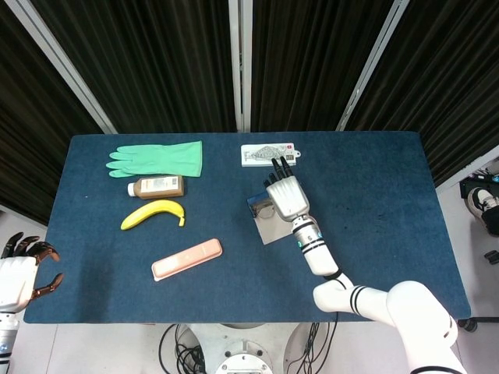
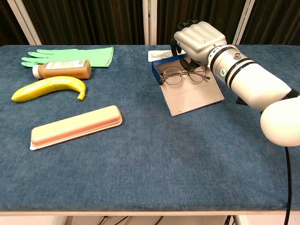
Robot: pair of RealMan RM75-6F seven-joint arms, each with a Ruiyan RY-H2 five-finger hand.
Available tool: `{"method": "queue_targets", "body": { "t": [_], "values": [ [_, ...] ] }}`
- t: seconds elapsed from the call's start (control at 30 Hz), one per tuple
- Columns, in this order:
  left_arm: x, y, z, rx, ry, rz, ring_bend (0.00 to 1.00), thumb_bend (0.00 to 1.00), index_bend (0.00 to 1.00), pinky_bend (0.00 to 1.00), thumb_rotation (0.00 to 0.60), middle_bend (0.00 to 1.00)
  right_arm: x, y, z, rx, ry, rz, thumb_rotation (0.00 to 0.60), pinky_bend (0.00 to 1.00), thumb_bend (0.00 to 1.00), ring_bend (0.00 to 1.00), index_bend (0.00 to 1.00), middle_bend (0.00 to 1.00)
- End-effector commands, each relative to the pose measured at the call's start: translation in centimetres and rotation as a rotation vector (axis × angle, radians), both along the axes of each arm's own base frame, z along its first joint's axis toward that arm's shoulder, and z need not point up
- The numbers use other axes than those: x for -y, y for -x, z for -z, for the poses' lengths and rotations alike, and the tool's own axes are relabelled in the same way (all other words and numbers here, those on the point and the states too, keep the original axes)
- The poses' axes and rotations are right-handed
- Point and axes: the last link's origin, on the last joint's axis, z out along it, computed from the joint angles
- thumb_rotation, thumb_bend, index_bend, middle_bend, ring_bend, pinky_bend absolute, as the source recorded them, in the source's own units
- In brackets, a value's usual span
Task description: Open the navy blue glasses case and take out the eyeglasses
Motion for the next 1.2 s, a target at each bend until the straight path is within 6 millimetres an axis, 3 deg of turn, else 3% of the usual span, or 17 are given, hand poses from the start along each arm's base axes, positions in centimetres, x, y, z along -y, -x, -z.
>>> {"method": "queue_targets", "body": {
  "t": [0.03,0.2,0.3,0.5,0.63,0.8,0.9,1.03,1.2],
  "values": [
    [0.0,0.0,0.0,0.0,0.0,0.0,0.17,0.25,0.47,0.1,0.6,0.35,0.4,0.0,0.3,0.012,-0.022,0.027,0.6,0.0,0.48,0.0,0.64,0.33],
    [0.0,0.0,0.0,0.0,0.0,0.0,0.17,0.25,0.47,0.1,0.6,0.35,1.1,-0.4,0.5,-0.007,-0.022,0.042,0.6,0.0,0.48,0.0,0.62,0.32],
    [0.0,0.0,0.0,-0.001,0.001,-0.001,0.17,0.25,0.47,0.1,0.6,0.35,1.5,-0.5,1.0,-0.02,-0.075,0.088,0.6,0.0,0.45,0.0,0.54,0.3],
    [0.0,0.0,0.0,0.004,0.002,-0.001,0.17,0.25,0.47,0.1,0.6,0.35,1.8,-1.0,0.6,-0.053,-0.169,0.153,0.6,0.0,0.26,0.0,0.1,0.17],
    [0.0,0.0,0.0,0.006,0.003,0.0,0.17,0.25,0.48,0.1,0.6,0.35,1.3,-1.1,-0.8,-0.019,-0.189,0.175,0.6,0.0,0.2,0.0,0.01,0.13],
    [0.0,0.0,0.0,0.006,0.004,0.0,0.17,0.25,0.48,0.1,0.6,0.35,-0.6,-0.8,-3.3,0.046,-0.208,0.167,0.6,0.0,0.2,0.0,0.01,0.13],
    [0.0,0.0,0.0,0.003,0.004,-0.001,0.17,0.25,0.48,0.1,0.6,0.35,-2.6,0.3,-4.4,0.082,-0.239,0.172,0.6,0.0,0.24,0.0,0.12,0.15],
    [0.0,0.0,0.0,-0.002,0.005,-0.001,0.17,0.25,0.48,0.1,0.6,0.35,-4.9,2.1,-4.4,0.084,-0.305,0.209,0.6,0.0,0.29,0.0,0.27,0.17],
    [0.0,-0.1,0.0,-0.003,0.005,-0.001,0.17,0.25,0.48,0.1,0.6,0.35,-5.8,3.3,-3.3,0.079,-0.333,0.242,0.6,0.0,0.32,0.0,0.34,0.17]
  ]
}}
